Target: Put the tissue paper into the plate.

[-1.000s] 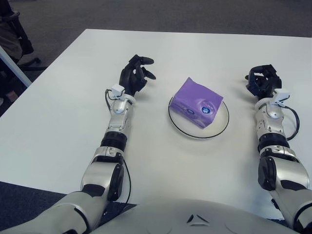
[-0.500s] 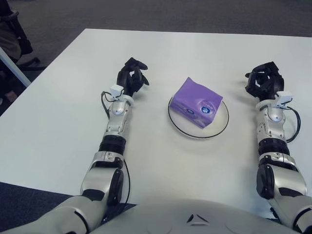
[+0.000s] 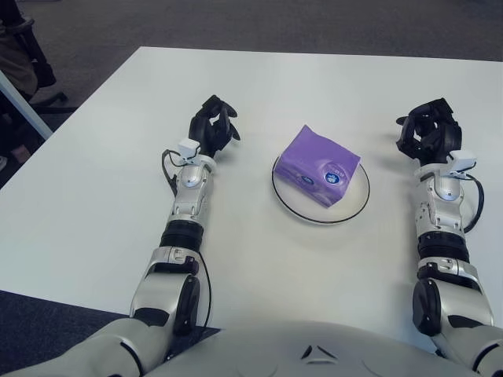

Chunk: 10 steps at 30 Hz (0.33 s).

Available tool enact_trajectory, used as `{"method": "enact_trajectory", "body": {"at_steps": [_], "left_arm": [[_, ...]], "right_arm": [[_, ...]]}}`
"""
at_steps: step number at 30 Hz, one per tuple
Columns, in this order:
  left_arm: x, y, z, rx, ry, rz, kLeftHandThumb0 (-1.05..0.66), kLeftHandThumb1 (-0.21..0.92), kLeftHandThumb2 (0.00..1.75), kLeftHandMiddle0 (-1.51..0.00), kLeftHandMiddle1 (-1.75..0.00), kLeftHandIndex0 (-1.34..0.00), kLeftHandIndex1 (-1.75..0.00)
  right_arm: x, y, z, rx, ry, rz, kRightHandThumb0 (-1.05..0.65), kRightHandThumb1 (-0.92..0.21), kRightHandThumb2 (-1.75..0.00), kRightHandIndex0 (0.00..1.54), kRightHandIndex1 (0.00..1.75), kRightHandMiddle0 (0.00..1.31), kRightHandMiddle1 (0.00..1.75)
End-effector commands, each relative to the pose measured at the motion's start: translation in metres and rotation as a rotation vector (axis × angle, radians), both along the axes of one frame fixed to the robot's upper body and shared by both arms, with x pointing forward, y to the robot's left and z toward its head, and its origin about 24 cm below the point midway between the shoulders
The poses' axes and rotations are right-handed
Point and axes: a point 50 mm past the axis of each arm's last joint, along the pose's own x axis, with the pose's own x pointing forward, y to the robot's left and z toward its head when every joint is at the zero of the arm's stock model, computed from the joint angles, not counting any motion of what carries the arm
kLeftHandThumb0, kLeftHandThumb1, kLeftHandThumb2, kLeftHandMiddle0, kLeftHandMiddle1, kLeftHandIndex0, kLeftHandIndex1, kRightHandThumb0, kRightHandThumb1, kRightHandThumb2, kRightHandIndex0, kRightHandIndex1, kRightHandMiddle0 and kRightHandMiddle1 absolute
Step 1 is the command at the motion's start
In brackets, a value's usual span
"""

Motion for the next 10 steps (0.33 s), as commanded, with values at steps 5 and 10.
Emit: {"method": "enact_trajectory", "body": {"at_steps": [5, 10], "left_arm": [[-0.0197, 0.0068, -0.0444, -0.008, 0.152, 0.032, -0.31, 0.92, 0.59, -0.99, -1.75, -0.74, -1.75], [-0.0203, 0.0077, -0.0475, -0.006, 0.182, 0.049, -0.31, 0.92, 0.58, -0.99, -1.75, -0.74, -1.75]], "right_arm": [[-0.0330, 0.0079, -0.0572, 0.089, 0.189, -0.034, -0.01, -0.45, -1.07, 0.61, 1.47, 0.37, 1.75], [-0.0357, 0.0093, -0.0579, 0.089, 0.201, -0.036, -0.01, -0.45, -1.08, 0.61, 1.48, 0.37, 1.75]]}}
